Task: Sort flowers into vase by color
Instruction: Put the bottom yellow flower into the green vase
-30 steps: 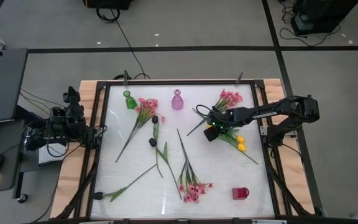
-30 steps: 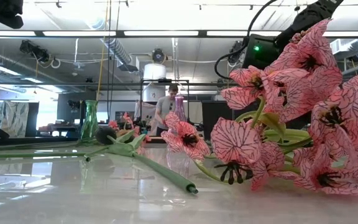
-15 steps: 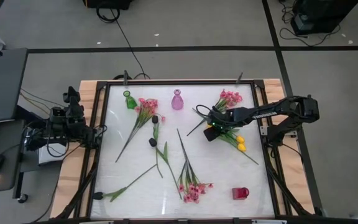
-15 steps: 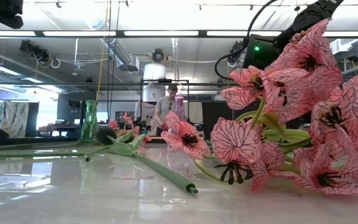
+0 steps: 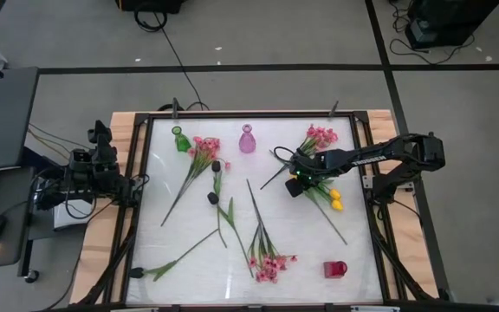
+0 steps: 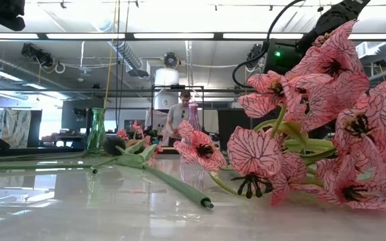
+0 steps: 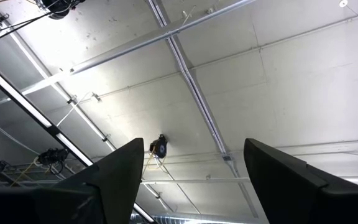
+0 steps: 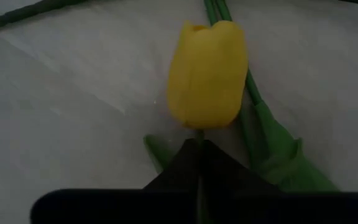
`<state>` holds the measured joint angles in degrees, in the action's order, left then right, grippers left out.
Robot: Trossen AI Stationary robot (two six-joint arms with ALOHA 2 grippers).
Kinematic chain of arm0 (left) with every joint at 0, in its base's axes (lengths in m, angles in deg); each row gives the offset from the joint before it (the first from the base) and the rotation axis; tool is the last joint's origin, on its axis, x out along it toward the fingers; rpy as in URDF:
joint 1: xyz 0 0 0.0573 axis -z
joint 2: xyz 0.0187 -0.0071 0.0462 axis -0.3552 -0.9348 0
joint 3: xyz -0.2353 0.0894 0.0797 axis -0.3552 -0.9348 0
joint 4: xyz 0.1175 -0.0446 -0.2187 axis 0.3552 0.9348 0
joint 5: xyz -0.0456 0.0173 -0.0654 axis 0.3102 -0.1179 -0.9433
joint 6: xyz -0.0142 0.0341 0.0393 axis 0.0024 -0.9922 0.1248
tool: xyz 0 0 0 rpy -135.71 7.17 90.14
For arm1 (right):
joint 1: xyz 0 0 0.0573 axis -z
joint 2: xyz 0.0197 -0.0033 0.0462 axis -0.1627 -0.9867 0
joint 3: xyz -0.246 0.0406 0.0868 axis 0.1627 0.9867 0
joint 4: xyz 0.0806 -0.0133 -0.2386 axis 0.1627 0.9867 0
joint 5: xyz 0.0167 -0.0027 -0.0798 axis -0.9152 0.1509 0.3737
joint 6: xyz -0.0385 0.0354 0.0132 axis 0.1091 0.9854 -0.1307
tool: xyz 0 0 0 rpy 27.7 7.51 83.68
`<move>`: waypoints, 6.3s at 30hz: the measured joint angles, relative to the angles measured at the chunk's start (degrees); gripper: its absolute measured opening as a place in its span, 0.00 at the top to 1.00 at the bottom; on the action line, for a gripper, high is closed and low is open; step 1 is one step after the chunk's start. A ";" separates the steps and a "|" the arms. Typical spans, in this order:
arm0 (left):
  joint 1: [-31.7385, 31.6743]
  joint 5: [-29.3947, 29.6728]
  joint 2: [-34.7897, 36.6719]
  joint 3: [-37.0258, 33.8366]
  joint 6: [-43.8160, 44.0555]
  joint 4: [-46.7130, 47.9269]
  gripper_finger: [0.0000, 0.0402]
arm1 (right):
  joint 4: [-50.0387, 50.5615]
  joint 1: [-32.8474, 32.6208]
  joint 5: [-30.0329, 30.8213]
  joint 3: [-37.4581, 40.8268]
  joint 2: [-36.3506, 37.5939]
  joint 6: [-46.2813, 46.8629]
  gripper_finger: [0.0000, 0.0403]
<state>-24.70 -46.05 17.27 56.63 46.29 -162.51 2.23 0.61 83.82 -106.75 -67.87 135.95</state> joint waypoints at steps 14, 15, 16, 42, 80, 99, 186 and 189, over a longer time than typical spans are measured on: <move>0.02 -0.01 0.00 -0.01 -0.01 0.00 0.29 | -4.18 -0.03 -4.65 -0.02 0.00 0.07 0.97; 0.00 0.00 0.00 -0.02 0.00 0.00 0.29 | -5.21 -0.04 -5.07 -0.02 0.00 0.07 0.97; 0.02 0.00 0.00 -0.02 -0.02 0.00 0.29 | -6.31 -0.04 -5.37 -0.02 0.00 0.11 0.97; 0.00 -0.01 0.00 0.00 -0.02 -0.01 0.29 | -41.69 -0.02 -7.16 -0.04 0.00 2.41 0.97; 0.00 -0.02 0.00 0.00 0.00 -0.02 0.29 | -98.49 8.54 -8.06 -0.07 4.68 -2.49 0.97; 0.00 0.00 0.02 -0.02 -0.02 -0.04 0.29 | -80.13 12.41 -11.47 -9.86 15.22 -14.81 0.97; -0.04 -6.34 -15.28 31.18 41.84 84.08 0.29 | -54.81 15.39 -31.66 -56.37 -16.90 -19.68 0.97; -0.05 -6.33 -22.92 38.21 36.66 88.69 0.29 | -54.83 15.22 -31.60 -56.37 -16.90 -19.67 0.97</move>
<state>-24.75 -52.38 -5.65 94.85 82.95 -73.82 -52.60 15.83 52.22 -163.11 -84.76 116.28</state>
